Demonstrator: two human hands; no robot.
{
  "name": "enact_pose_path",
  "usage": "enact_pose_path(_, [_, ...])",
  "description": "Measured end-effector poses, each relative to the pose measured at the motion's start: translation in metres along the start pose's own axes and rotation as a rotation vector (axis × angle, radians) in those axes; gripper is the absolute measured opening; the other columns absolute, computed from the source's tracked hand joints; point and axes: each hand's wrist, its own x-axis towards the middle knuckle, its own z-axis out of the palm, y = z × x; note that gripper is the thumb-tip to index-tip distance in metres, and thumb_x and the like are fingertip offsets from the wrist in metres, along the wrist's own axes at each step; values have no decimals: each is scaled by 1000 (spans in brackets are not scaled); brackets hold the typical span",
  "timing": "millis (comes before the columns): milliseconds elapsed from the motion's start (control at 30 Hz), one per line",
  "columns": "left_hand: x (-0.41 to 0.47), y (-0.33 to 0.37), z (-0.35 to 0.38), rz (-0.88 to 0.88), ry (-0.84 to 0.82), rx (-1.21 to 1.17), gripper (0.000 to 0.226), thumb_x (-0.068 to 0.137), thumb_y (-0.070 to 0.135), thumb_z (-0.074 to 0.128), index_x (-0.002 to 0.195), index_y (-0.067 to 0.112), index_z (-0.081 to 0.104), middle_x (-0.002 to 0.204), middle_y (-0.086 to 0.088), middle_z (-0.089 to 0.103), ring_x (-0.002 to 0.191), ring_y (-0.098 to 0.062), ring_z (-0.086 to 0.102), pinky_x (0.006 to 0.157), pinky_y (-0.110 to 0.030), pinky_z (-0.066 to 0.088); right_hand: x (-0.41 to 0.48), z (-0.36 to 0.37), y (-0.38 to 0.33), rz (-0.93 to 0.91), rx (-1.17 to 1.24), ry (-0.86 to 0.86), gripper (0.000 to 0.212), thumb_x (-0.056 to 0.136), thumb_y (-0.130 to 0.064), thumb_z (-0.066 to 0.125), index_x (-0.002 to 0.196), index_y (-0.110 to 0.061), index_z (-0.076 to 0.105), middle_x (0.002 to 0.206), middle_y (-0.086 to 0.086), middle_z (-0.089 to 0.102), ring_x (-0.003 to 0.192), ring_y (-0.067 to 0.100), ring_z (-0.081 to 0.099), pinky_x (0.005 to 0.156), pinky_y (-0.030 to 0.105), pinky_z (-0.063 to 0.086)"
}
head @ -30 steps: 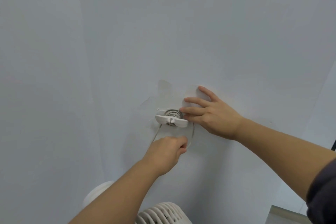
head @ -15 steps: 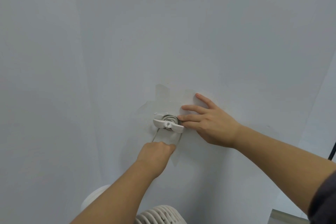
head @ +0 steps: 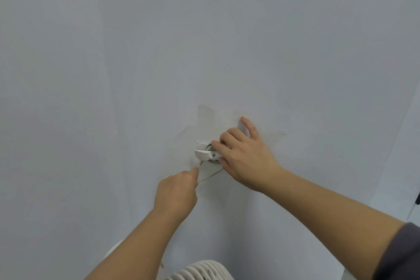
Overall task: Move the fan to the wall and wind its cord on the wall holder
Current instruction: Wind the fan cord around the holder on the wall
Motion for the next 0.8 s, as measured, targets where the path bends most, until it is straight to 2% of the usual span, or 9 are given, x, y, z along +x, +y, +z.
enact_pose_path(33, [-1,-2,1,-32,24,-35,11,98,22,40,87,21,39,79,4,55,69,-24,57,56,-30,35,5,0,-3,15,3,-4,25,88,-34,52,101,-17,66,92,0,60,92,24,56,105,51,28])
enact_pose_path(100, [-2,-6,1,-128,81,-114,14,99,26,38,88,19,42,76,4,55,66,-23,54,55,-30,36,14,0,-8,31,34,-31,16,83,-32,63,92,-19,67,89,0,59,84,23,55,86,42,38])
enact_pose_path(167, [-2,-7,0,-225,124,-190,17,100,28,37,90,18,46,76,2,59,66,-22,53,57,-31,39,20,1,-11,60,79,-84,15,76,-29,72,87,-21,69,87,-2,59,80,22,54,70,35,38])
enact_pose_path(200, [-1,-8,0,-264,136,-226,18,100,29,36,90,18,47,77,2,60,67,-22,54,58,-32,40,21,0,-11,81,105,-113,15,74,-28,74,87,-22,70,88,-3,60,79,21,54,67,34,37])
enact_pose_path(333, [7,-5,-4,-391,160,-313,27,100,30,38,88,18,60,80,0,65,73,-24,60,63,-32,46,26,-7,-12,130,189,-191,15,82,-22,66,96,-23,70,97,-5,59,89,19,53,73,32,30])
enact_pose_path(433, [14,-2,-8,-446,221,-407,27,100,29,42,87,18,64,77,-2,65,71,-24,61,61,-32,46,31,-11,-13,157,205,-247,20,85,-17,59,102,-23,68,102,-5,56,96,19,50,75,32,23])
enact_pose_path(633, [24,0,-10,-476,320,-487,25,99,30,46,84,16,62,73,-2,63,67,-25,58,58,-33,43,33,-16,-17,195,232,-280,23,84,-13,58,102,-24,68,97,-5,54,94,19,48,74,30,18])
enact_pose_path(800, [32,4,-12,-501,366,-538,24,98,29,48,84,17,62,74,-3,64,68,-26,58,60,-36,46,33,-18,-18,205,258,-279,24,84,-12,58,102,-24,68,94,-5,54,91,19,47,73,30,17])
